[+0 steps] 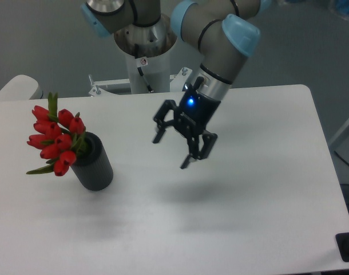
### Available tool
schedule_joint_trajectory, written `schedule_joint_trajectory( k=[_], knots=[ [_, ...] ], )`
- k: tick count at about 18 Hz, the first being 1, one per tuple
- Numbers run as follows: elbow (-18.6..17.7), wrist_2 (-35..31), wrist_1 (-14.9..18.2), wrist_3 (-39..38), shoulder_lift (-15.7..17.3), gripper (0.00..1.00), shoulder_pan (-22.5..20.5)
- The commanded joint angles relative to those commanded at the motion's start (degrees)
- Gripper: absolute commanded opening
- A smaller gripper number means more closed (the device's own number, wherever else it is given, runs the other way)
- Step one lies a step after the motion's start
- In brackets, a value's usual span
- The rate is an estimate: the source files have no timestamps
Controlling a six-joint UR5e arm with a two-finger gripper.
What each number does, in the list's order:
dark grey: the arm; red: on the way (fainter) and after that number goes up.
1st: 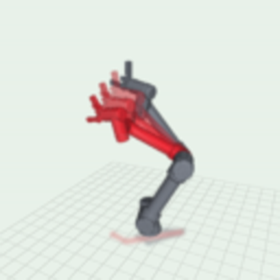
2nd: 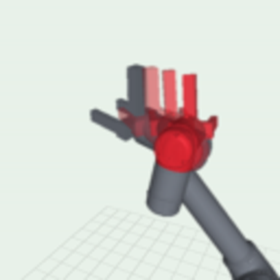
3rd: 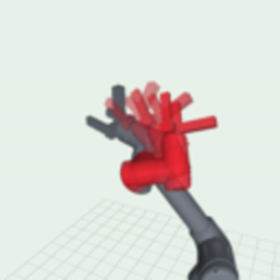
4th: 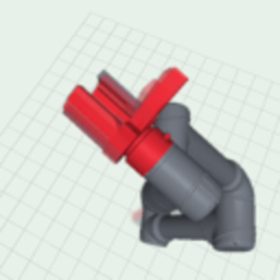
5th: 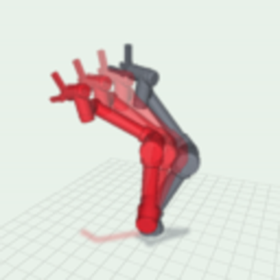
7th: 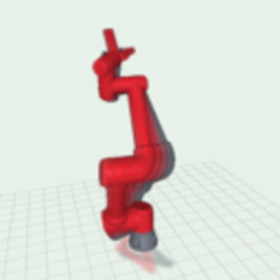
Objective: Pick up the flowers from the vase
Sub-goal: 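Move the open gripper toward the red tulips in the dark vase, then lower the gripper around the tulip stems above the vase rim and close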
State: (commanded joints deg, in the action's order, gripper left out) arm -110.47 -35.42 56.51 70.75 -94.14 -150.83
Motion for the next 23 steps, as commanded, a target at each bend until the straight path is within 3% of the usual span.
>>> schedule_joint_trajectory(
  k=[2, 9, 13, 23],
  knots=[
    [-2.1, 0.0, -0.2, 0.6, 1.0, 1.0, 2.4],
    [-3.3, -0.7, -1.1, 1.5, 1.2, 1.0, 9.1],
    [-4.0, -0.9, -3.8, 4.3, 0.5, 1.0, 9.8],
    [-3.9, -4.7, -3.3, 7.0, 0.5, 1.0, 12.0]
  ],
)
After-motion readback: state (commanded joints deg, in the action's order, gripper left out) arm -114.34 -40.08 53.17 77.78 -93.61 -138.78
